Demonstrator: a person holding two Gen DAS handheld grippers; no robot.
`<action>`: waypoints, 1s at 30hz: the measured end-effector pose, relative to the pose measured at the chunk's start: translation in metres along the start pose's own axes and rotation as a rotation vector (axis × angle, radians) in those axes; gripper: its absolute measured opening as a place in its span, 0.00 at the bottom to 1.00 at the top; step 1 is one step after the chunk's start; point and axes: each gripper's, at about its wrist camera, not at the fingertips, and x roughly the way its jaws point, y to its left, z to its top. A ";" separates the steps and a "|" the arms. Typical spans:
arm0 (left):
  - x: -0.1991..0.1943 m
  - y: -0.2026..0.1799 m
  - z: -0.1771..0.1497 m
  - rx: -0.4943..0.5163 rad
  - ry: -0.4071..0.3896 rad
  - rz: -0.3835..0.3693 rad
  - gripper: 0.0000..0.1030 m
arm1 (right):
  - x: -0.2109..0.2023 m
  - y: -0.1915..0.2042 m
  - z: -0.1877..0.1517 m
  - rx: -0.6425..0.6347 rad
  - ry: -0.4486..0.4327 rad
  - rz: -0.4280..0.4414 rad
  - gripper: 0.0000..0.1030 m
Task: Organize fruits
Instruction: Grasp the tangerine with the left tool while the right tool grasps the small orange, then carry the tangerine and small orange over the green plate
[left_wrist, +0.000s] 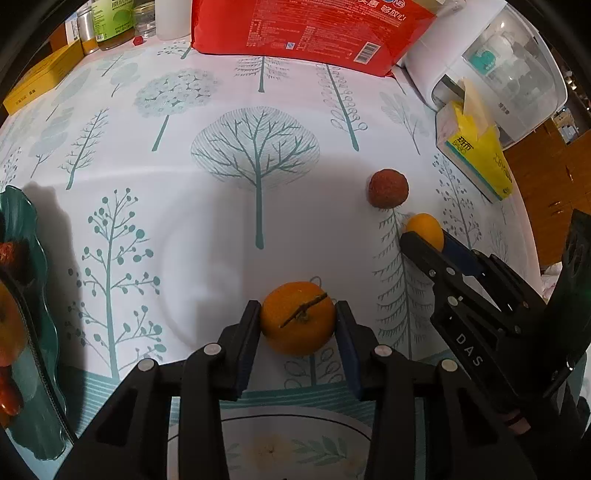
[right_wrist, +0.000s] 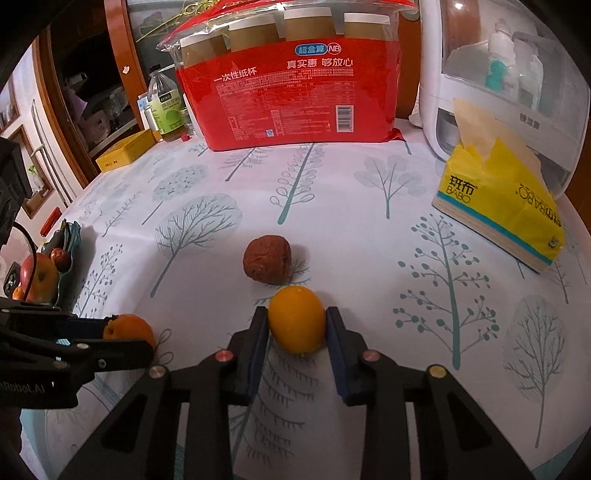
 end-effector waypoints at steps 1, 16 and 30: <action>-0.001 -0.001 -0.001 -0.002 0.000 -0.002 0.37 | -0.001 0.000 0.000 0.003 0.000 -0.001 0.30; -0.033 -0.014 -0.043 0.030 -0.010 -0.025 0.37 | -0.048 0.006 -0.023 0.041 0.003 -0.014 0.30; -0.085 0.007 -0.105 0.022 -0.037 -0.026 0.37 | -0.094 0.041 -0.057 0.010 0.004 0.019 0.30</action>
